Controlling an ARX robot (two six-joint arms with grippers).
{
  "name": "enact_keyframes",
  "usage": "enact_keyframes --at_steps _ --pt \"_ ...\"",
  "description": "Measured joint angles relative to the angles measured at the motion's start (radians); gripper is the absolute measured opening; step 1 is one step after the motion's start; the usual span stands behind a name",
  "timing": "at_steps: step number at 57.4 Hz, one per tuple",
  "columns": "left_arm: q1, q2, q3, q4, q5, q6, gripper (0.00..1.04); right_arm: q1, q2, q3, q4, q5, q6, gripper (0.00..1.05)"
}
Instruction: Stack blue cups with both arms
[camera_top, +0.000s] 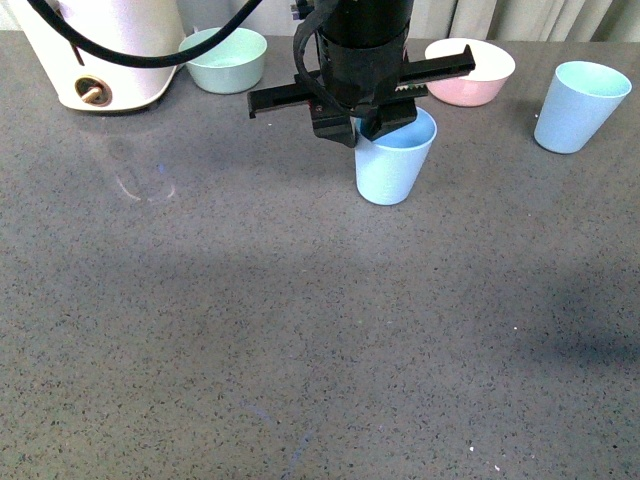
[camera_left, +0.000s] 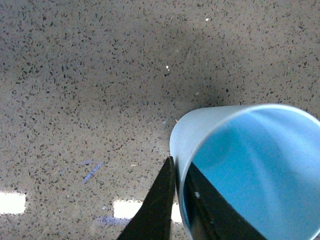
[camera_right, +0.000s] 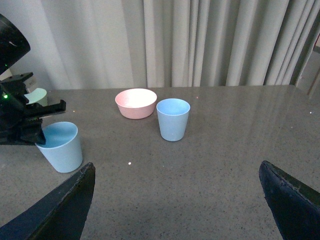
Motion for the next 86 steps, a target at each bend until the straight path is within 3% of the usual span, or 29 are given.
enact_keyframes --at_steps 11,19,31,45,58,60,62,63,66,72,76,86 --pt "0.000 0.028 0.054 -0.013 0.011 0.003 0.38 0.000 0.000 0.000 0.000 0.000 0.000 0.96" --pt "0.003 0.034 0.088 -0.020 0.008 0.016 0.68 0.000 0.000 0.000 0.000 0.000 0.000 0.96" --pt "0.014 -0.018 0.043 0.005 0.005 0.019 0.97 0.000 0.000 0.000 0.000 0.000 0.000 0.96" --pt "0.045 -0.219 -0.118 0.106 0.014 0.023 0.96 0.000 0.000 0.000 0.000 0.000 0.000 0.96" --pt "0.146 -0.351 -0.311 0.281 0.030 0.023 0.96 0.000 0.000 0.000 0.000 0.000 0.000 0.96" --pt "0.170 -0.383 -0.386 0.366 0.028 0.044 0.94 0.000 0.000 0.000 0.000 0.000 0.000 0.96" --pt "0.182 -0.423 -0.505 0.558 -0.073 0.129 0.87 0.000 0.000 0.000 0.000 0.000 0.000 0.96" --pt "0.193 -0.459 -0.601 0.767 -0.152 0.229 0.82 0.000 0.000 0.000 0.000 -0.001 0.000 0.96" --pt "0.216 -0.518 -0.737 0.985 -0.177 0.341 0.75 0.000 0.000 0.000 0.000 0.000 0.000 0.96" --pt "0.298 -0.741 -1.111 1.457 -0.145 0.585 0.50 0.000 0.000 0.000 0.000 0.000 0.000 0.96" --pt "0.334 -0.829 -1.250 1.543 -0.115 0.635 0.36 0.000 0.000 0.000 0.000 0.000 0.000 0.96" --pt "0.385 -0.926 -1.461 1.583 -0.056 0.671 0.07 0.000 0.000 0.000 0.000 0.000 0.000 0.96"
